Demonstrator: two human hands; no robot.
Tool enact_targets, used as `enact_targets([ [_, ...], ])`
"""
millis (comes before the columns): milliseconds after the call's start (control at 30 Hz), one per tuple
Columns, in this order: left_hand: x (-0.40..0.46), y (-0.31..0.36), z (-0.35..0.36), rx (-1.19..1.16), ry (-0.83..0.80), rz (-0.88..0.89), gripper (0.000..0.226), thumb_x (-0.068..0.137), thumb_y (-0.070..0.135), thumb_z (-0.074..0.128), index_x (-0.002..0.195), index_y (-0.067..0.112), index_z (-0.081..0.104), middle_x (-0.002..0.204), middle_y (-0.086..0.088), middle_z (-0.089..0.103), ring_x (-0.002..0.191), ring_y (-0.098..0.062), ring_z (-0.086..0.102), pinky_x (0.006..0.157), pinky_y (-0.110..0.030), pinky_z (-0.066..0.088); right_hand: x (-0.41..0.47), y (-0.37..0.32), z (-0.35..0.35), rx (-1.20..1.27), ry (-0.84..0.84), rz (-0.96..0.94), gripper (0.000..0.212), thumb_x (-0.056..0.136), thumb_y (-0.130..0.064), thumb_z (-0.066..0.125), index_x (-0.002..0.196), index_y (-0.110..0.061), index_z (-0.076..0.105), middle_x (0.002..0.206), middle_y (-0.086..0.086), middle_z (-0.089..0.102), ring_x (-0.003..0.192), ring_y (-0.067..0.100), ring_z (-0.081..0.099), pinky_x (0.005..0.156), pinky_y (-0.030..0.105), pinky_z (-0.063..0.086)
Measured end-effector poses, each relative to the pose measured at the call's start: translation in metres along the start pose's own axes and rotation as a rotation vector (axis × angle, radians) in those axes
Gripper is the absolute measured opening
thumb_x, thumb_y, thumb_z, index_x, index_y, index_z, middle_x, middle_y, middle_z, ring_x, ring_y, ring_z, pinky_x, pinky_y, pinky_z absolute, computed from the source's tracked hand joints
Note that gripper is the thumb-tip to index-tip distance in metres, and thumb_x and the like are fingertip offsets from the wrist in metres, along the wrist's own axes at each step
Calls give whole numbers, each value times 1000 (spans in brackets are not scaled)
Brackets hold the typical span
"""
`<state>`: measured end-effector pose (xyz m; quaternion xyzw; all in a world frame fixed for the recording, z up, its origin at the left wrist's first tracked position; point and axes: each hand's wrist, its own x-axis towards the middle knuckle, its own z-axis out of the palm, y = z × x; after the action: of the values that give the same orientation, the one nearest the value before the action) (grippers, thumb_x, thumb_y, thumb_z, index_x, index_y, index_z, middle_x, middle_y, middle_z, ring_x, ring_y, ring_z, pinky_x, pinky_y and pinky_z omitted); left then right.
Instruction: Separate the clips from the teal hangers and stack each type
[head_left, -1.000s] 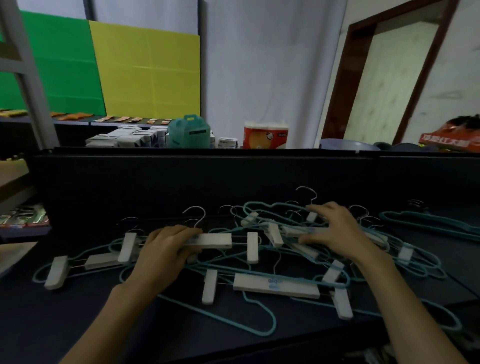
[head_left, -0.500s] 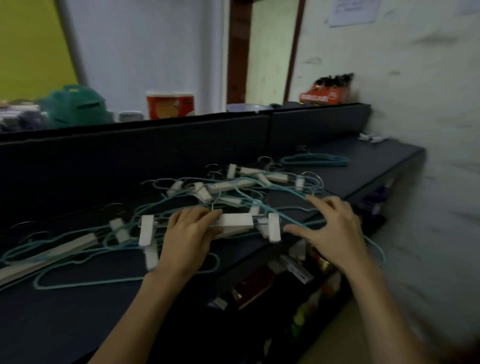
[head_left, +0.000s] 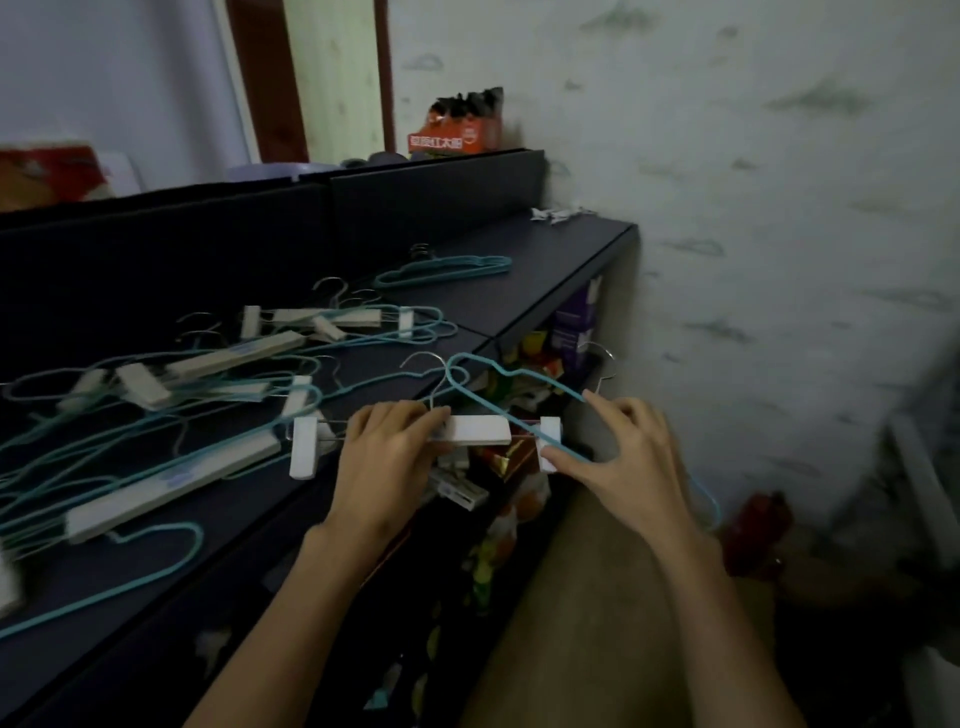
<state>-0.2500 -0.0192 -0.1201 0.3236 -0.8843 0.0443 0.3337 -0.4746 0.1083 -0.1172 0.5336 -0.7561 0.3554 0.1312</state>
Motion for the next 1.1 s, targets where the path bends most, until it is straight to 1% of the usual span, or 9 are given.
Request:
enact_targets([
  [200, 44, 40, 52, 8, -65, 0, 37, 75, 26, 58, 110, 19, 67, 101, -2, 64, 94, -28, 58, 83, -33, 28, 29, 78, -12, -40, 35, -3, 82, 65, -76, 51, 122, -20, 61, 98, 3, 54, 92, 26, 53, 74, 40, 45],
  [367, 82, 78, 108, -7, -117, 8, 42, 69, 18, 76, 110, 23, 66, 100, 2, 64, 93, -25, 60, 82, -37, 42, 56, 155, -19, -68, 58, -9, 78, 65, -73, 55, 122, -19, 62, 100, 2, 56, 95, 25, 53, 77, 42, 47],
  [433, 93, 94, 130, -17, -127, 21, 34, 75, 30, 61, 108, 25, 66, 99, 3, 64, 92, -24, 61, 82, -37, 41, 59, 187, -18, -68, 46, 7, 80, 65, -74, 56, 123, -19, 61, 102, 1, 55, 96, 23, 52, 76, 42, 48],
  [500, 106, 109, 147, -39, -154, 21, 40, 77, 37, 43, 107, 26, 67, 98, 4, 65, 91, -22, 61, 80, -38, 45, 64, 216, -18, -67, 20, 30, 84, 64, -78, 54, 124, -20, 60, 103, -1, 54, 98, 21, 51, 76, 42, 49],
  [533, 113, 115, 155, -47, -170, 22, 41, 77, 37, 42, 108, 26, 66, 99, 5, 65, 91, -22, 60, 79, -38, 46, 67, 227, -19, -69, 10, 47, 85, 64, -80, 54, 124, -21, 59, 104, -2, 53, 98, 20, 50, 77, 42, 49],
  [700, 159, 125, 196, -48, -221, 63, 37, 73, 33, 62, 110, 28, 66, 101, 6, 64, 93, -19, 60, 85, -35, 42, 89, 267, -20, -91, 31, 134, 84, 61, -78, 57, 124, -23, 58, 104, -3, 51, 99, 19, 47, 82, 36, 45],
  [833, 202, 127, 231, -64, -242, 100, 47, 65, 28, 81, 110, 27, 66, 101, 5, 65, 94, -19, 61, 83, -40, 48, 119, 294, -6, -130, 30, 193, 84, 59, -78, 52, 125, -27, 56, 106, -3, 51, 99, 19, 46, 82, 37, 45],
  [933, 244, 122, 249, -82, -209, 125, 46, 64, 30, 82, 108, 26, 67, 97, 5, 66, 91, -20, 63, 81, -41, 49, 157, 308, 2, -149, 20, 192, 84, 59, -79, 52, 125, -26, 56, 105, -2, 52, 99, 21, 47, 82, 39, 46],
  [1100, 302, 95, 266, -99, -145, 81, 37, 71, 25, 71, 108, 21, 68, 98, 1, 66, 92, -24, 62, 83, -42, 45, 230, 321, 24, -181, 64, 107, 79, 61, -73, 59, 120, -21, 60, 100, 0, 53, 93, 23, 49, 74, 39, 47],
])
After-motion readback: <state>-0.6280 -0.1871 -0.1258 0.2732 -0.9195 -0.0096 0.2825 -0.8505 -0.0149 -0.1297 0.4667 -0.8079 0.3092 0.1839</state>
